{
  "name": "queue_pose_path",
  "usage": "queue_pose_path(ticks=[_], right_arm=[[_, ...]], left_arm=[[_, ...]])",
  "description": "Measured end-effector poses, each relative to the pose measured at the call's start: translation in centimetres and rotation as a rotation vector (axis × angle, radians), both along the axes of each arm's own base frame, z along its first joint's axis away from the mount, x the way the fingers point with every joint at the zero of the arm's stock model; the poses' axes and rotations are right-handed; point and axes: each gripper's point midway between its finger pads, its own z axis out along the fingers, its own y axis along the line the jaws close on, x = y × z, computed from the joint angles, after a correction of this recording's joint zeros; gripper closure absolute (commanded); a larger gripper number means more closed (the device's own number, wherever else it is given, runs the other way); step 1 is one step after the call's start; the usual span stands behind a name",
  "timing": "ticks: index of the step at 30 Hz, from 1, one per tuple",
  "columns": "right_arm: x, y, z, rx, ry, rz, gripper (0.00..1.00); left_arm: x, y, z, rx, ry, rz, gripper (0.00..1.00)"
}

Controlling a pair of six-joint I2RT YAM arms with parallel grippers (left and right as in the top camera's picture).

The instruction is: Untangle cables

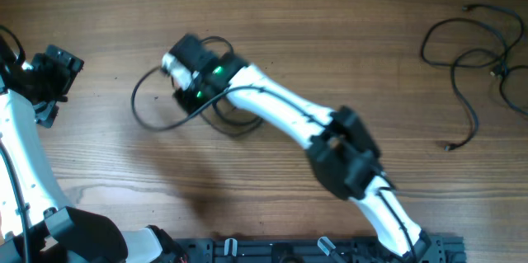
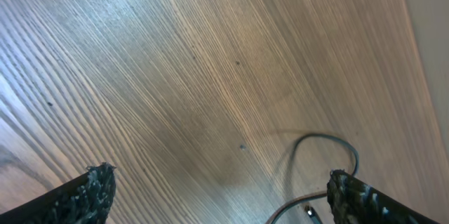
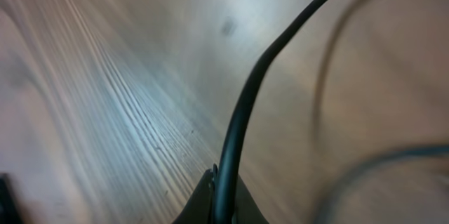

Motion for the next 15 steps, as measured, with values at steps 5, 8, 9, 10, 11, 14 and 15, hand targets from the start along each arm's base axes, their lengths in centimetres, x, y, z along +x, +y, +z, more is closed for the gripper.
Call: queue_pose_path(ticks=[5, 8, 9, 10, 11, 14, 15], right_arm=[[6.4, -12.3, 17.8, 0.167, -0.196, -0.266, 0.96], [7.4, -21.6, 25.9, 0.219, -0.321, -0.461, 0.96], [7.2, -24.7, 27.8, 0.226, -0.353, -0.525, 0.96], [6.8, -27.5, 29.2, 0.226, -0.375, -0.585, 0.96], [6.6, -30.6, 30.5, 0.223, -0.401, -0.655, 0.96], [5.8, -38.7, 32.5, 0.202, -0.442, -0.856, 0.96], [5.3, -41.6, 33.0, 0.191, -0.457, -0.929, 0.96]], left_arm=[[1.3, -2.7, 0.1, -0.032, -0.018, -0.08, 0.05], [2.6, -6.3, 0.2, -0.04, -0.022, -0.186, 0.05], [3.1, -7.7, 0.2, -0.042, -0.026, -0.228, 0.04], [3.6, -9.5, 0.3, -0.045, -0.03, -0.277, 0.04], [3.9, -10.8, 0.3, -0.046, -0.035, -0.313, 0.04], [5.0, -15.1, 0.7, -0.037, -0.061, -0.435, 0.03], [5.5, -16.9, 0.9, -0.034, -0.079, -0.483, 0.03]])
